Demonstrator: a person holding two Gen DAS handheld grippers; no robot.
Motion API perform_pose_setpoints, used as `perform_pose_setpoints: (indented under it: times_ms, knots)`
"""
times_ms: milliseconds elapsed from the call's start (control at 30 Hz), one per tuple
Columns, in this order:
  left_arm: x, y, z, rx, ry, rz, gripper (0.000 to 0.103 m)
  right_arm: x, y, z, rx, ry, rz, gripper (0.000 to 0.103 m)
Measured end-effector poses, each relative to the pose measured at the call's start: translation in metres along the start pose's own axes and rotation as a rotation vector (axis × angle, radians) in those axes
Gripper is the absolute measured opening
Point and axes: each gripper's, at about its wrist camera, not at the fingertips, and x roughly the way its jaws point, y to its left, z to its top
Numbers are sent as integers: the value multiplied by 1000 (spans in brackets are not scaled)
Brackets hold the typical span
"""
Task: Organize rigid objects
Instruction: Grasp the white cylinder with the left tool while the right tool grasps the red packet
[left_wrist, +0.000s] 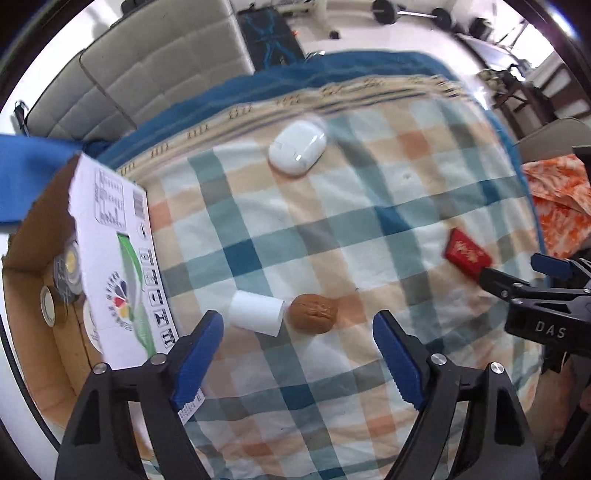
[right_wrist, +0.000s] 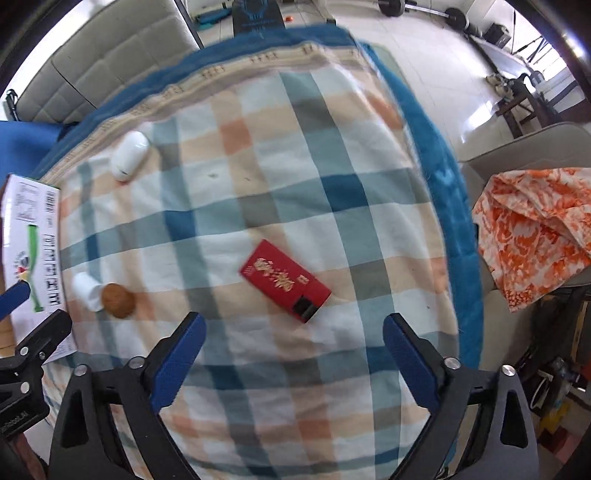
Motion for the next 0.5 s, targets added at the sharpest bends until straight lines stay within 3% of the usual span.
perform_pose_setpoints:
  times_ms: [200,400,467,500]
  knots:
    - [35,50,2,-339,87,-83,83,37,-10,15,28,35,25,84]
    - [58,73,7,-398,154,-41,83,51,-5,22,4,51,58,72]
    - [66,77,7,-403,175,-39,78,52,-1,23,-10,63,43,69]
    - [71,78,6,-407,188,-50,69,53,2,23,-26,73,28,66]
